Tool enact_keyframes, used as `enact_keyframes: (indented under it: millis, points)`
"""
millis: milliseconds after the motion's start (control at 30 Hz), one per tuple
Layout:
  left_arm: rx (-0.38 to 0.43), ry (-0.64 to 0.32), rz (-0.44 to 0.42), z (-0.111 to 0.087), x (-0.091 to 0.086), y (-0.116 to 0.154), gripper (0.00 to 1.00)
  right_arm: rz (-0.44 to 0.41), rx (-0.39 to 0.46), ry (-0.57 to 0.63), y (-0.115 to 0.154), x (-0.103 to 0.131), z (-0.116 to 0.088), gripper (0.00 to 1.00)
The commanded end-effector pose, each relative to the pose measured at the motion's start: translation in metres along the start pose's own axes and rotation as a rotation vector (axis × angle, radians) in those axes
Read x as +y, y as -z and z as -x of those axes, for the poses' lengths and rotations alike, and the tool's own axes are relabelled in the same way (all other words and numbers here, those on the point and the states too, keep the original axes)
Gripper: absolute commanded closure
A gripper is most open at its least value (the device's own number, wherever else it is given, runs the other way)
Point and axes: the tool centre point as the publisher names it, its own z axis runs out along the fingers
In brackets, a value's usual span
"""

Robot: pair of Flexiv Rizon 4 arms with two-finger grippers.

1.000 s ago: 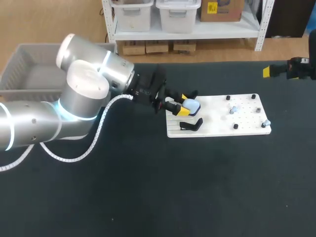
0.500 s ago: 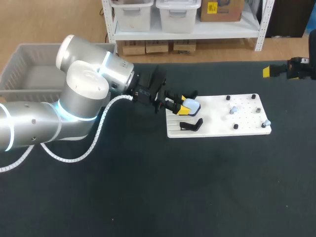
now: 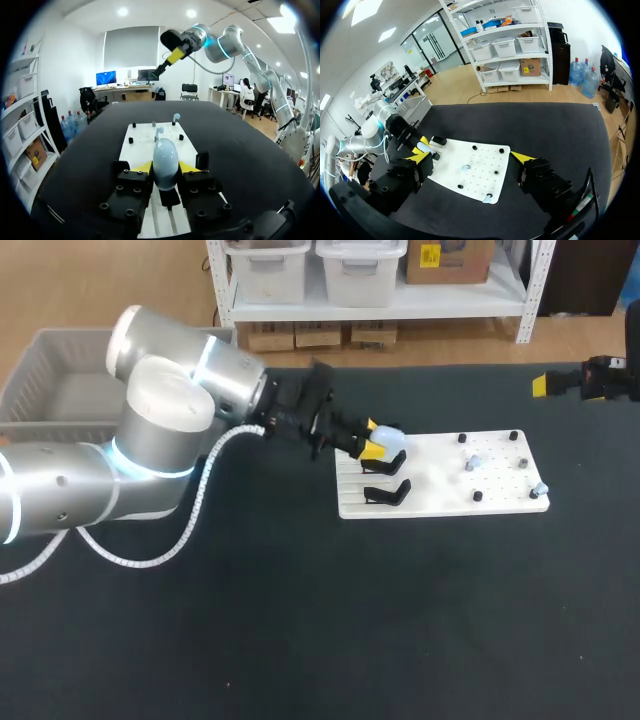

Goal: Pick up each earbud case from the left stands, insert the matching earbuds, close the lid, and place the case in the box.

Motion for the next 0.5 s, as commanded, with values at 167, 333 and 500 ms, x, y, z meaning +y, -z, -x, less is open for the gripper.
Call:
enact_keyframes:
  millis: [167, 333, 500]
  points:
    - [-0.140, -0.036, 0.107, 0.037, -0.031, 0.028, 1.00, -0.002, 0.001, 0.000, 0.000, 0.000, 0.000, 0.00]
    - [-0.227, -0.050, 0.110, 0.060, -0.040, 0.033, 1.00, -0.002, 0.001, 0.000, 0.000, 0.000, 0.000, 0.00]
    - [-0.311, -0.020, 0.107, 0.074, -0.050, 0.032, 1.00, -0.002, 0.001, 0.000, 0.000, 0.000, 0.000, 0.00]
